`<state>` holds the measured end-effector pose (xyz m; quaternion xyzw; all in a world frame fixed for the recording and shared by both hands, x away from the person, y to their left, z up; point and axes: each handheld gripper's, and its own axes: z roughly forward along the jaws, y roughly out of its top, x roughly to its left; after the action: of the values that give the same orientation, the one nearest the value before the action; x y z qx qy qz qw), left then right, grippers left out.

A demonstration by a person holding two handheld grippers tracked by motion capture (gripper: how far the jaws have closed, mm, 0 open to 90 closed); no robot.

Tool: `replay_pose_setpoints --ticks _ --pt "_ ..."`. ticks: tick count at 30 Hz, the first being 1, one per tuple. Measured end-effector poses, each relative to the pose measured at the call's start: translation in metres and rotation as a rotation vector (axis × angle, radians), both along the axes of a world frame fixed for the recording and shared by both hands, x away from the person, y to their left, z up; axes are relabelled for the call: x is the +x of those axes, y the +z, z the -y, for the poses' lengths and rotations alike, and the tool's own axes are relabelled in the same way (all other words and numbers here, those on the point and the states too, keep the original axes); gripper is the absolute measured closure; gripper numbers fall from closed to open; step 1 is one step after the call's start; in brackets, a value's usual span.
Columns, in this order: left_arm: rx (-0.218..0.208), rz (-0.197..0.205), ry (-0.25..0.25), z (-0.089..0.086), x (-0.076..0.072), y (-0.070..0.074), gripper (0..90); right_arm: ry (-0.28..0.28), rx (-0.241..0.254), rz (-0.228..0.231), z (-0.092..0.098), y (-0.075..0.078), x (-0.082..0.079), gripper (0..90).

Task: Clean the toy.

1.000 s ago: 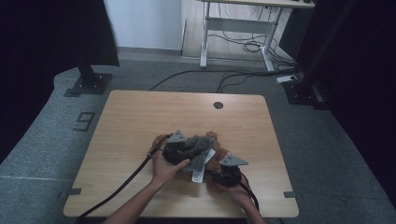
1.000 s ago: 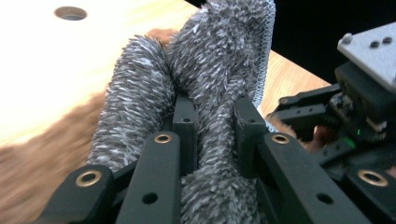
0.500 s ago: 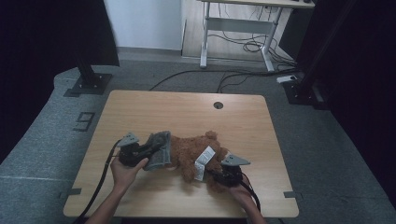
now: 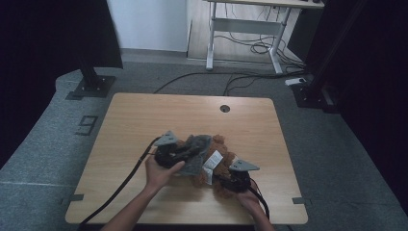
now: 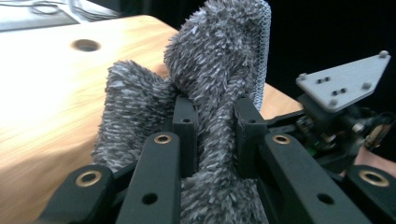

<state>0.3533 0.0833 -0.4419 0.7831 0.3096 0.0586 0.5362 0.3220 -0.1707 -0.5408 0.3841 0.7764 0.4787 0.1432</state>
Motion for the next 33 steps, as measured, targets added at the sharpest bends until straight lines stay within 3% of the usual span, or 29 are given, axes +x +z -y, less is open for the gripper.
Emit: replay_pose_setpoints --ticks 2,5,7,11,18,23,27,33 --pt "0.018 -0.014 -0.033 0.019 0.001 -0.004 74.5 0.004 -0.001 0.002 0.0 0.0 0.0 61.2" --pt "0.081 -0.023 -0.056 0.041 0.0 -0.017 74.4 0.003 0.0 0.004 0.0 0.0 0.001 61.1" --pt "0.113 -0.012 -0.054 0.044 -0.002 -0.027 74.4 0.0 -0.002 0.001 0.0 0.0 0.0 61.1" --pt "0.119 0.02 -0.043 0.038 -0.008 -0.029 74.8 0.011 -0.004 0.001 0.001 -0.001 0.0 61.5" --pt "0.084 0.013 0.0 0.013 -0.007 -0.032 75.1 0.013 0.005 -0.003 0.002 -0.001 0.0 61.7" --pt "0.051 0.015 0.083 -0.021 -0.004 -0.032 75.1 0.011 0.01 -0.002 0.003 -0.002 -0.001 61.7" --pt "0.012 -0.02 0.109 -0.047 0.001 -0.037 75.1 0.017 0.013 0.001 0.002 -0.001 -0.001 61.6" --pt "0.0 -0.009 0.144 -0.066 -0.001 -0.035 75.1 0.013 0.014 -0.003 0.002 -0.001 -0.002 61.6"
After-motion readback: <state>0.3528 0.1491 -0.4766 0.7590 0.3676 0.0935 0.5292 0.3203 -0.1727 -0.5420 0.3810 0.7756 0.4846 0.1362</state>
